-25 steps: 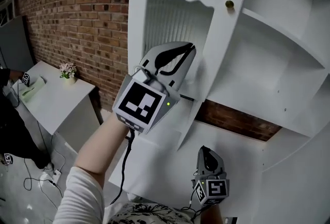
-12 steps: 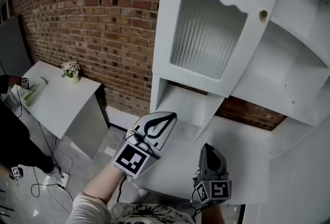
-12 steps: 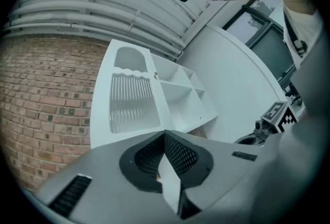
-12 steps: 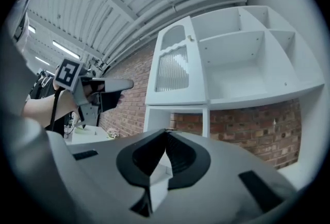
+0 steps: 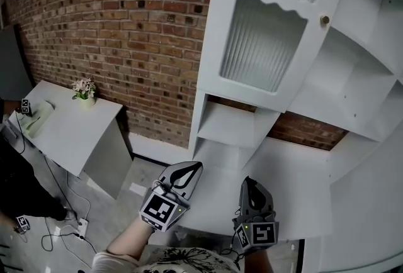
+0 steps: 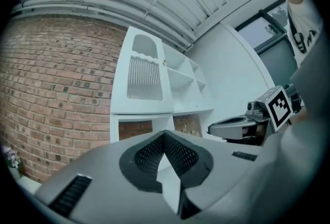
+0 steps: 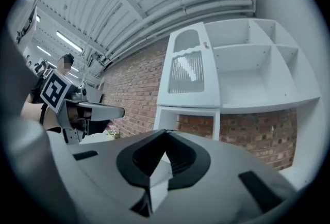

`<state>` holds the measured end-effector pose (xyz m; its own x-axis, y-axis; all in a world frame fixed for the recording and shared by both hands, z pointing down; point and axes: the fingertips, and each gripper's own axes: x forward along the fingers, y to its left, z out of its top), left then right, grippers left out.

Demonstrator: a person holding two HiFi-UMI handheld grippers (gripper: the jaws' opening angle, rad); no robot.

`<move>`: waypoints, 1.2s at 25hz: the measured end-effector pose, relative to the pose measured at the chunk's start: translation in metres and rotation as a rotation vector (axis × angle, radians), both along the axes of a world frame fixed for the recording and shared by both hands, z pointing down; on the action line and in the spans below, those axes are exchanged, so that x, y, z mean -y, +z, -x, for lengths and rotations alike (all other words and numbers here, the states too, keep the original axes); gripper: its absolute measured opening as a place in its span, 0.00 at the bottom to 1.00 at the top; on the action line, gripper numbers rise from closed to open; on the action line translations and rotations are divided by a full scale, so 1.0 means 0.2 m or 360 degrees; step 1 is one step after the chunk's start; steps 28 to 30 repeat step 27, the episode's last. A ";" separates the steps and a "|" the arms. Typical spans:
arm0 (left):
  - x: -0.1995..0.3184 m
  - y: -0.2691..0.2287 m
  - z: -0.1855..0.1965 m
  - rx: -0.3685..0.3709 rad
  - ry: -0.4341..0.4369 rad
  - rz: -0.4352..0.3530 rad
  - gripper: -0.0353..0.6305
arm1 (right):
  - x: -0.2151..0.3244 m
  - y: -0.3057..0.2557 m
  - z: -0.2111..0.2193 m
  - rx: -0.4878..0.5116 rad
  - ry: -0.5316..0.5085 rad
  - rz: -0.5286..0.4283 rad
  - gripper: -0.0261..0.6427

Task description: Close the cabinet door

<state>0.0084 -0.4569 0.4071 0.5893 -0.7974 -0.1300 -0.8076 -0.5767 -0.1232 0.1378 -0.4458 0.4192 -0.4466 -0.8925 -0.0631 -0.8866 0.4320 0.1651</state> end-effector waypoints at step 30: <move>-0.04 0.01 0.09 -0.0038 0.0014 0.0019 0.07 | -0.03 0.11 0.17 -0.0038 -0.0032 0.0108 0.05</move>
